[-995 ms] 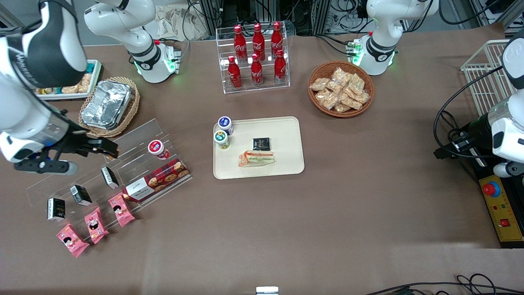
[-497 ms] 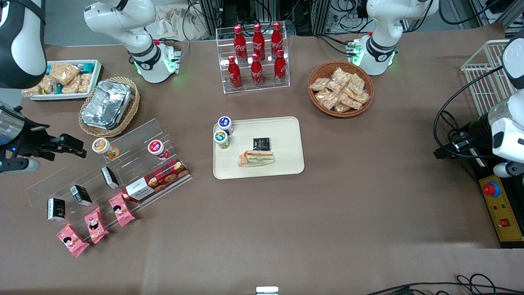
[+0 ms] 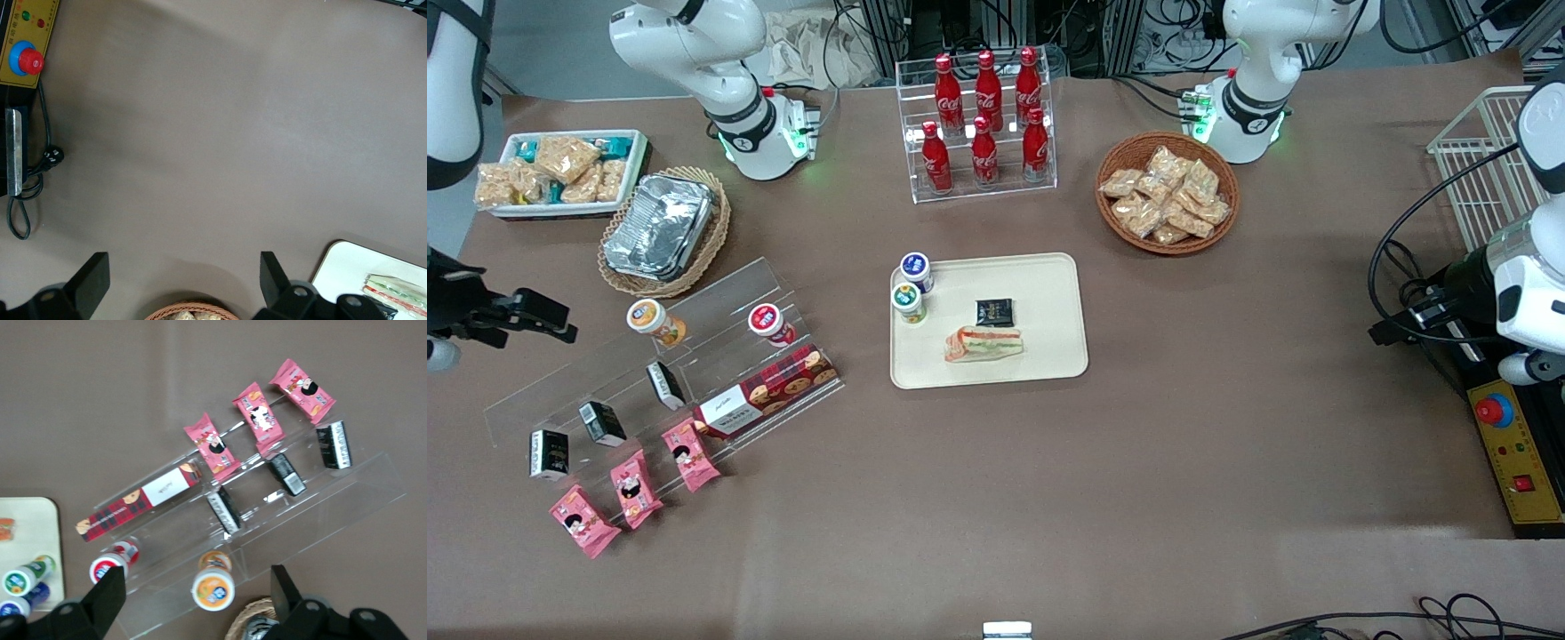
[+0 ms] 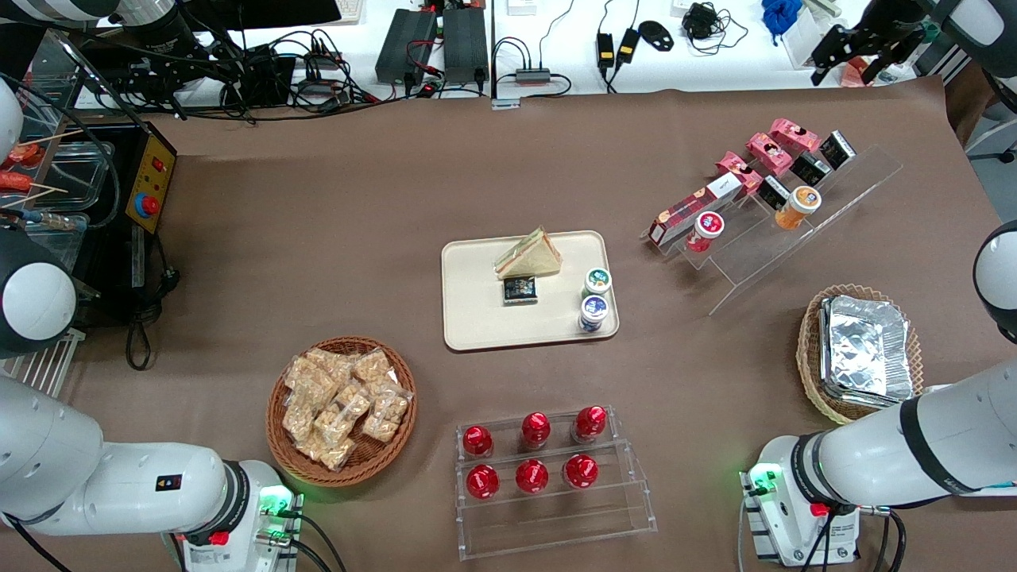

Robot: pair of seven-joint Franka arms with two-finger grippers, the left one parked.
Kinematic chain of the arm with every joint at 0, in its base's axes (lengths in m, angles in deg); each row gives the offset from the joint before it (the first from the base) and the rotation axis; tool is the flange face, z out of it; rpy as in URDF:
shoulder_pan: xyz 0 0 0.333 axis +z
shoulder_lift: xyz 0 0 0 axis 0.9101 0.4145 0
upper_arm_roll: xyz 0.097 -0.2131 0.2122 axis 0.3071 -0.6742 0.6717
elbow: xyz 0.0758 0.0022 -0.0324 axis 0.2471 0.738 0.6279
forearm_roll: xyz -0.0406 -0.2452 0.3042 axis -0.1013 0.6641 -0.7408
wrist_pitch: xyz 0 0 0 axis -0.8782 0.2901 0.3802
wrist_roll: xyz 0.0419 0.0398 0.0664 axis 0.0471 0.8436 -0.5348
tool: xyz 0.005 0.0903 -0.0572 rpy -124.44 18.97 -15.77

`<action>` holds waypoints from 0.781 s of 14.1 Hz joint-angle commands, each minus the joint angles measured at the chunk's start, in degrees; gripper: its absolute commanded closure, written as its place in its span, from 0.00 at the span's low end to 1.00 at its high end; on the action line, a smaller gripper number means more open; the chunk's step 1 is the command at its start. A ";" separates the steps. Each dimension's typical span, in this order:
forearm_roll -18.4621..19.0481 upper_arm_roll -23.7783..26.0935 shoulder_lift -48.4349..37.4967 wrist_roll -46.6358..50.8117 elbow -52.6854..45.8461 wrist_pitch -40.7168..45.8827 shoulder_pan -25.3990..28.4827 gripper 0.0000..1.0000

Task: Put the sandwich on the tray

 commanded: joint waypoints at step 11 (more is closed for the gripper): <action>0.78 13.13 -0.13 -2.48 -0.51 0.59 -15.37 0.04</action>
